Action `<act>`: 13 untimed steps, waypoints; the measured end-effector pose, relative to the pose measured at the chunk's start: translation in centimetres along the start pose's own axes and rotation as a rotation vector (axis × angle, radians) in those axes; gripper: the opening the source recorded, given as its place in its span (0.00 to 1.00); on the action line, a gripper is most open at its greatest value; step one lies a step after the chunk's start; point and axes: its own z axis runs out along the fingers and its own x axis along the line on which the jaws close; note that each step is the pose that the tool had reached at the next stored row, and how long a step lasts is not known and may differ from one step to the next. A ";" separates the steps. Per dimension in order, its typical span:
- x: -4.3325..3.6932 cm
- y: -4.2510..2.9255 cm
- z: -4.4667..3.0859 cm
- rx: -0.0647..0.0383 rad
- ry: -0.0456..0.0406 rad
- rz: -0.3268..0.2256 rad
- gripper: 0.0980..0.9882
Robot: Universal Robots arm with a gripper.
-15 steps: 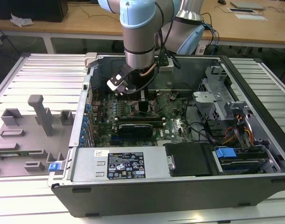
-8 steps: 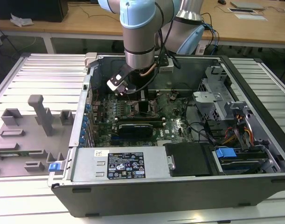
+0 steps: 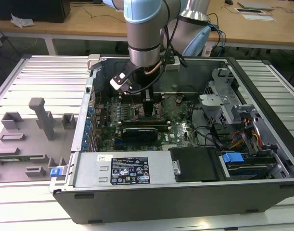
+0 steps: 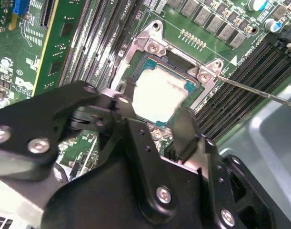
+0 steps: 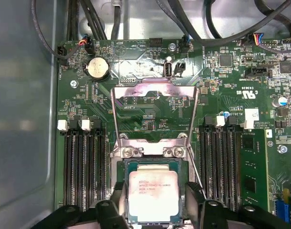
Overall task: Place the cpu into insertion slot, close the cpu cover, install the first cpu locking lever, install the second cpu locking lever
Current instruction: 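Place the cpu into insertion slot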
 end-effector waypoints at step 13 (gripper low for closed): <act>-0.01 0.02 -0.23 0.000 -0.0008 0.000 0.01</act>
